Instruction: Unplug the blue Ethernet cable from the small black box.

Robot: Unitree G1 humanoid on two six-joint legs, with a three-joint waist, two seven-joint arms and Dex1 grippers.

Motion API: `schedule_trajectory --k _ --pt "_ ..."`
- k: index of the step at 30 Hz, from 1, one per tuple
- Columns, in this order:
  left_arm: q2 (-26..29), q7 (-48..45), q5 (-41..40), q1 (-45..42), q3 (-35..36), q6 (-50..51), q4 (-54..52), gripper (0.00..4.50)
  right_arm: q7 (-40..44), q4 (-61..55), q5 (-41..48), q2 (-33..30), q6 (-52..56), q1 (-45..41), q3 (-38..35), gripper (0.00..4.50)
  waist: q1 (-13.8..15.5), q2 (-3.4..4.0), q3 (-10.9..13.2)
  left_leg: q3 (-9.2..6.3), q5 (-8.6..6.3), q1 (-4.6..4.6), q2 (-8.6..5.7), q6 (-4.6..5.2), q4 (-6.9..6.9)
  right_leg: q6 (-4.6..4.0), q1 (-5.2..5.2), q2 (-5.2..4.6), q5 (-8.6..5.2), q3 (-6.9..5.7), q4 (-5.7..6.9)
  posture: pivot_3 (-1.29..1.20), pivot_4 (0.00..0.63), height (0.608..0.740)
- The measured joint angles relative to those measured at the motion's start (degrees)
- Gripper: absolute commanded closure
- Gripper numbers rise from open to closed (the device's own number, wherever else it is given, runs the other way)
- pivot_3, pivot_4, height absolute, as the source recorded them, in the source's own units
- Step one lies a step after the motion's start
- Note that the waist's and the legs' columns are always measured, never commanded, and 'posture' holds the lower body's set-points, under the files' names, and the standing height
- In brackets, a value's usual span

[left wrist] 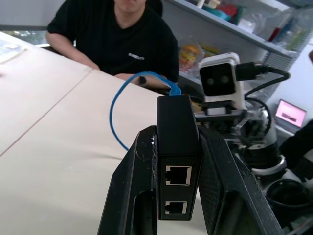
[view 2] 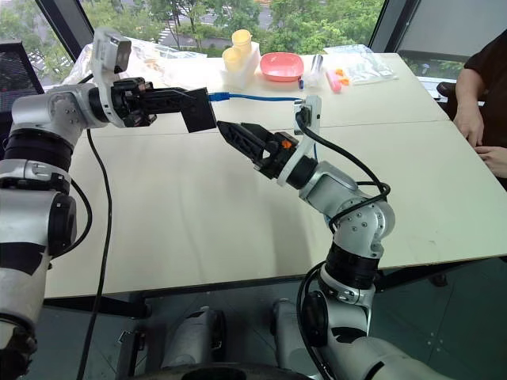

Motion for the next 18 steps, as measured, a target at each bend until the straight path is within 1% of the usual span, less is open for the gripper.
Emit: schedule_trajectory --k 5,11,18 --pt "0.1 0.0 -3.0 3.3 -2.1 1.9 -3.5 3.93 -1.4 3.3 0.0 -0.6 -4.3 -0.3 1.7 0.59 0.0 0.0 0.0 -0.01 -0.01 0.0 0.0 0.01 0.06 -0.05 0.01 0.0 -0.03 0.0 0.02 0.0 0.15 0.74" --pt "0.8 0.0 -5.0 3.5 -2.6 2.7 -5.7 3.93 -1.4 4.9 1.6 -2.6 -6.9 -1.6 2.8 0.59 0.0 0.0 0.0 -0.04 -0.01 -0.02 0.0 0.02 0.09 -0.16 0.01 0.0 -0.1 -0.01 0.02 0.0 0.15 0.74" --pt "0.9 0.0 -5.2 3.6 -3.1 2.7 -5.9 3.93 -1.2 5.3 4.0 -4.4 -7.2 -1.4 4.9 0.59 0.0 0.0 0.0 -0.04 -0.01 -0.02 0.0 0.02 0.1 -0.18 0.01 0.0 -0.11 -0.01 0.02 0.0 0.15 0.74"
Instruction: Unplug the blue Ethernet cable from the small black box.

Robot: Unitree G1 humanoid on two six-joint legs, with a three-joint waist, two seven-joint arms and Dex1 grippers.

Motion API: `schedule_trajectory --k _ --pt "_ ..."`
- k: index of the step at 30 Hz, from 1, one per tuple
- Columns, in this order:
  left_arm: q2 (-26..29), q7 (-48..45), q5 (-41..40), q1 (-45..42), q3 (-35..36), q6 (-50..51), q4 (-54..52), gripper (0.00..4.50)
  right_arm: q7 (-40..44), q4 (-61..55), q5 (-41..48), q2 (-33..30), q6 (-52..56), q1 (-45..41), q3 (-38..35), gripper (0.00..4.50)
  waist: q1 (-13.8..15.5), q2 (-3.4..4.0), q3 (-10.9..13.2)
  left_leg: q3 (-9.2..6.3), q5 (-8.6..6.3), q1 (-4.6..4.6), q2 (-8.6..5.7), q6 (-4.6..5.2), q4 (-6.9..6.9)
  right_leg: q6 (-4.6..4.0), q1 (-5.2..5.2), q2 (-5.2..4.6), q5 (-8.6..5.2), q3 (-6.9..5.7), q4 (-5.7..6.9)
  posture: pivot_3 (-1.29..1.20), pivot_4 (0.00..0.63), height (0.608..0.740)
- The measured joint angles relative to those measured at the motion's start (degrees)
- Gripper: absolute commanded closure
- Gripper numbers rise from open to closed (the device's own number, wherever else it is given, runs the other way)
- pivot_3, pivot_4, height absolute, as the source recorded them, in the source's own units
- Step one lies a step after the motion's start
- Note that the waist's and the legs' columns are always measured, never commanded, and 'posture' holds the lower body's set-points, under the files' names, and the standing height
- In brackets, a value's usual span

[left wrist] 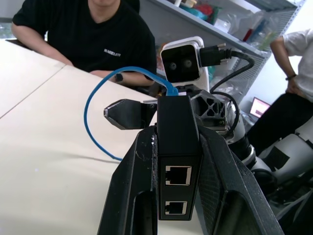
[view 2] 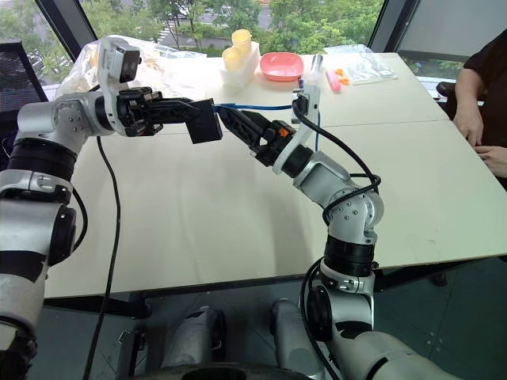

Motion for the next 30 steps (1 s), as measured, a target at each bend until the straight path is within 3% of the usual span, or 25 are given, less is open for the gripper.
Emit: schedule_trajectory --k 18,21,26,30 --pt "-0.3 0.0 -0.7 0.0 -0.6 0.0 0.0 3.93 -1.0 0.3 4.4 -0.7 -2.9 0.4 1.9 0.59 0.0 0.0 0.0 -0.01 0.0 0.0 0.0 0.0 0.0 -0.01 0.0 0.0 -0.01 0.0 0.0 0.0 0.15 0.74" --pt "-0.5 0.0 -0.7 0.0 -0.6 0.0 0.0 3.93 -1.4 0.5 5.6 -0.2 -3.3 0.4 1.9 1.38 0.0 0.0 0.0 -0.01 0.0 0.0 0.0 0.0 0.0 -0.01 0.0 0.0 -0.01 0.0 0.0 0.0 0.15 0.74" --pt "-0.7 0.1 -0.7 0.0 -0.6 0.2 0.3 3.93 -1.5 0.5 7.2 0.4 -3.8 1.4 2.7 3.95 0.0 0.0 0.0 -0.01 0.0 -0.01 0.0 0.0 0.0 -0.01 0.0 0.0 -0.01 0.0 -0.01 0.0 0.15 0.74" --pt "-0.8 -0.1 -0.8 0.0 -0.5 1.0 0.6 3.93 -1.5 0.5 7.4 0.4 -4.4 1.7 3.2 4.07 0.0 0.0 0.0 -0.02 0.0 -0.01 0.0 0.0 0.0 -0.01 0.0 0.0 -0.01 0.0 -0.01 0.0 0.15 0.74"
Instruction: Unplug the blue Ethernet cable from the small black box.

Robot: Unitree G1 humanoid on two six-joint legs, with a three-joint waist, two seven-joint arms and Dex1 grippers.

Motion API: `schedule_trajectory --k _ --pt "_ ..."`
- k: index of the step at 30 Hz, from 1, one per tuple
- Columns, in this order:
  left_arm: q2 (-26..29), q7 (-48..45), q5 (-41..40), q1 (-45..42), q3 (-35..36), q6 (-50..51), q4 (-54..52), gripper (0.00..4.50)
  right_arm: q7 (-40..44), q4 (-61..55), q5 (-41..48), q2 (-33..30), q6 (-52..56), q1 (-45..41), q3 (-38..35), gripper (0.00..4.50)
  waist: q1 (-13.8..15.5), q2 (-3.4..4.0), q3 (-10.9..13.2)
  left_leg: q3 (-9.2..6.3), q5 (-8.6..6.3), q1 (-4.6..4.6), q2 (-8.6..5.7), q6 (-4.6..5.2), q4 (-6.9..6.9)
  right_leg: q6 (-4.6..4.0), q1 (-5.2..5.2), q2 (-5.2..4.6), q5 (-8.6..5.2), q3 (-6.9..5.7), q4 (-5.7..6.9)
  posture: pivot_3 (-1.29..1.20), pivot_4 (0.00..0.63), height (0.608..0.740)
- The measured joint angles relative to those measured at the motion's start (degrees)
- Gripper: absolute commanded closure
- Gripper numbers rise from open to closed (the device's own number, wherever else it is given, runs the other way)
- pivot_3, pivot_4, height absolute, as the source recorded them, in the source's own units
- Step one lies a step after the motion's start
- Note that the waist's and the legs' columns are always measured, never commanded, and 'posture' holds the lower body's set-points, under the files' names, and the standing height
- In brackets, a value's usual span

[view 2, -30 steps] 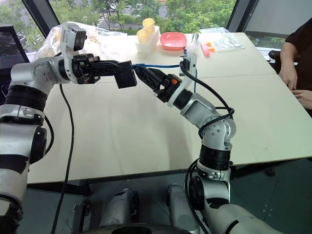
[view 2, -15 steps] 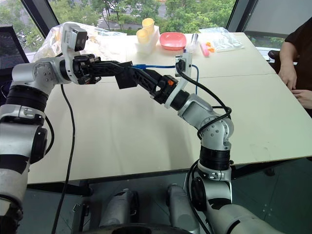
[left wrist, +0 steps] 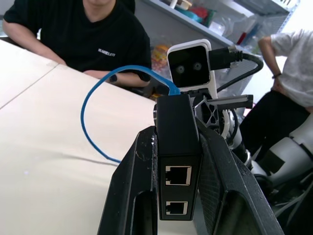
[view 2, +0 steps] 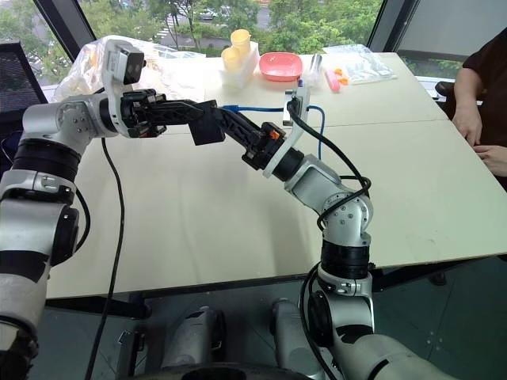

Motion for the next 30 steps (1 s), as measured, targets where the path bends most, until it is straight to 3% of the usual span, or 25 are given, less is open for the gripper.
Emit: schedule_trajectory --k 11,17,30 --pt "-0.5 0.0 0.0 0.0 0.3 0.2 0.3 3.93 -1.0 0.1 2.3 0.5 -0.9 0.9 0.0 4.07 0.0 0.0 0.0 -0.01 0.0 0.0 0.0 0.0 0.0 0.0 0.0 0.0 0.0 0.0 -0.01 0.0 0.15 0.74" --pt "-0.5 0.1 0.4 0.0 0.6 -0.3 0.3 3.93 -1.3 0.1 2.4 0.5 -1.4 0.9 0.7 1.21 0.0 0.0 0.0 -0.01 0.0 0.0 0.0 0.0 0.0 0.0 0.0 0.0 0.0 0.0 0.0 0.0 0.15 0.74" --pt "-0.5 0.1 1.1 0.0 1.7 -0.4 0.4 3.93 -3.2 0.8 3.7 0.9 -3.7 0.9 -0.1 1.21 0.0 0.0 0.0 -0.02 0.0 -0.01 0.0 0.0 0.0 0.0 0.0 0.0 0.0 0.0 -0.02 0.0 0.15 0.74"
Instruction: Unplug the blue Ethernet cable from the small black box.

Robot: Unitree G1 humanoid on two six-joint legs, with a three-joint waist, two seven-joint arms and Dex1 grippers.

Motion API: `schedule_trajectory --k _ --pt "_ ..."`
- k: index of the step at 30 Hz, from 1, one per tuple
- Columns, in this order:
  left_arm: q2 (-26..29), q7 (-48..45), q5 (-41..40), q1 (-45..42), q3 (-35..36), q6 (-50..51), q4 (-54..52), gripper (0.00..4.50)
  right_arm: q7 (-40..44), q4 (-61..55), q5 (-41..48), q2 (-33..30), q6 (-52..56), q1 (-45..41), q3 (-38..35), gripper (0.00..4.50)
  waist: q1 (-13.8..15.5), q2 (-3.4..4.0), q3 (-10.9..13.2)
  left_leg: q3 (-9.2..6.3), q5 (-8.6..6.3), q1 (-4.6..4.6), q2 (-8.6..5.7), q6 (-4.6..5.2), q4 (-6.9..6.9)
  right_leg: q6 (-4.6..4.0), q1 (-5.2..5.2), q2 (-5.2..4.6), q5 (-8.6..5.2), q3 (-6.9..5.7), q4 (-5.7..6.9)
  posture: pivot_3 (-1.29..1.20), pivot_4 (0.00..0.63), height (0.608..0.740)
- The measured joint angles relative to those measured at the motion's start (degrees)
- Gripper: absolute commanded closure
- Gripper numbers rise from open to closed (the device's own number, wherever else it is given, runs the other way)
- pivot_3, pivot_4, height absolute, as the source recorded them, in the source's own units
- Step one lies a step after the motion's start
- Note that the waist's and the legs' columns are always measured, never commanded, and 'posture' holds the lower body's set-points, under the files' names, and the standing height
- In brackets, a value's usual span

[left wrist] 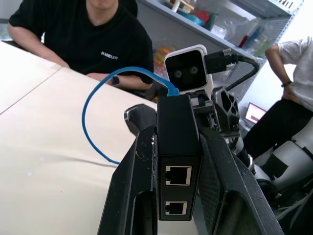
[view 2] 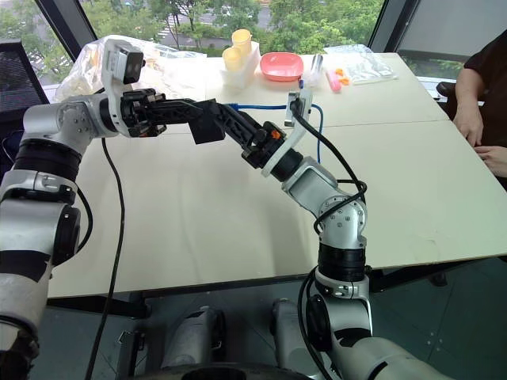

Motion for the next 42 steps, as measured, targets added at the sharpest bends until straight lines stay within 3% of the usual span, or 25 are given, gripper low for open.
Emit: schedule_trajectory --k 2,3,5,8,9,11,12,24,35,41,42 --pt "0.0 0.0 0.0 0.0 0.0 0.0 0.0 3.93 0.0 0.0 0.5 -0.1 -0.1 0.0 -0.1 1.21 0.0 0.0 0.0 0.0 0.0 0.0 0.0 0.0 0.0 0.0 0.0 0.0 0.0 0.0 0.0 0.0 0.15 0.74" --pt "0.0 0.0 0.1 0.0 0.1 0.0 0.0 3.93 0.0 0.0 0.6 -0.1 -0.1 0.0 -0.1 1.44 0.0 0.0 0.0 0.0 0.0 0.0 0.0 0.0 0.0 0.0 0.0 0.0 0.0 0.0 0.0 0.0 0.15 0.74" --pt "0.0 0.0 0.1 0.0 0.1 0.0 0.0 3.93 0.0 0.0 0.7 -0.1 -0.1 0.0 0.0 2.03 0.0 0.0 0.0 0.0 0.0 0.0 0.0 0.0 0.0 0.0 0.0 0.0 0.0 0.0 0.0 0.0 0.15 0.74" --pt "0.0 0.0 0.2 0.0 0.1 0.0 0.0 3.93 0.0 0.0 0.7 -0.2 -0.1 0.0 0.2 3.5 0.0 0.0 0.0 -0.01 0.0 0.0 0.0 0.0 0.0 0.0 0.0 0.0 0.0 0.0 0.0 0.0 0.15 0.74" --pt "0.0 0.0 0.2 0.0 0.1 0.0 0.0 3.93 0.0 0.0 0.7 -0.2 -0.1 0.0 0.4 3.5 0.0 0.0 0.0 -0.01 0.0 0.0 0.0 0.0 0.0 0.0 0.0 0.0 0.0 0.0 0.0 0.0 0.15 0.74" --pt "0.0 0.0 0.3 0.0 0.1 0.0 0.0 3.93 0.0 0.1 0.7 -0.2 -0.1 0.0 0.6 4.29 0.0 0.0 0.0 -0.01 0.0 0.0 0.0 0.0 0.0 0.0 0.0 0.0 0.0 0.0 0.0 0.0 0.15 0.74" --pt "0.0 0.0 0.4 0.0 0.1 0.1 0.1 3.93 0.1 0.1 0.7 -0.1 -0.2 0.0 0.6 4.47 0.0 0.0 0.0 -0.01 0.0 0.0 0.0 0.0 0.0 0.0 0.0 0.0 0.0 0.0 0.0 0.0 0.15 0.74" --pt "-0.7 -0.1 1.0 0.1 0.5 0.3 1.1 3.93 0.4 0.8 0.7 -0.8 -0.6 0.0 1.2 4.47 0.0 0.0 0.0 -0.01 0.0 0.0 0.0 0.0 0.0 -0.01 0.0 0.0 0.0 -0.01 -0.01 0.0 0.15 0.74" --pt "-2.6 -0.1 3.2 -1.7 0.6 -1.0 3.9 3.93 -1.2 1.0 4.6 -5.3 -0.7 0.2 0.8 4.47 0.0 0.0 0.0 -0.02 -0.02 -0.02 -0.01 0.03 0.0 -0.01 0.01 -0.01 -0.01 -0.02 -0.06 0.0 0.15 0.74" --pt "3.3 0.0 3.8 -0.7 5.8 -1.3 5.1 3.93 -2.8 2.3 4.1 -10.5 -3.1 4.0 -6.3 4.47 -0.1 0.01 0.0 -0.02 -0.08 0.0 0.0 0.14 -0.01 0.0 0.0 0.01 -0.02 -0.02 -0.04 0.0 0.15 0.74" --pt "2.7 0.0 3.8 -0.7 6.1 -1.3 4.9 3.93 -2.8 2.3 4.0 -10.3 -3.2 3.8 -5.9 4.08 0.0 0.02 0.0 -0.02 -0.08 0.04 0.0 0.14 -0.01 0.0 0.03 0.01 -0.02 -0.03 -0.03 0.0 0.15 0.74"
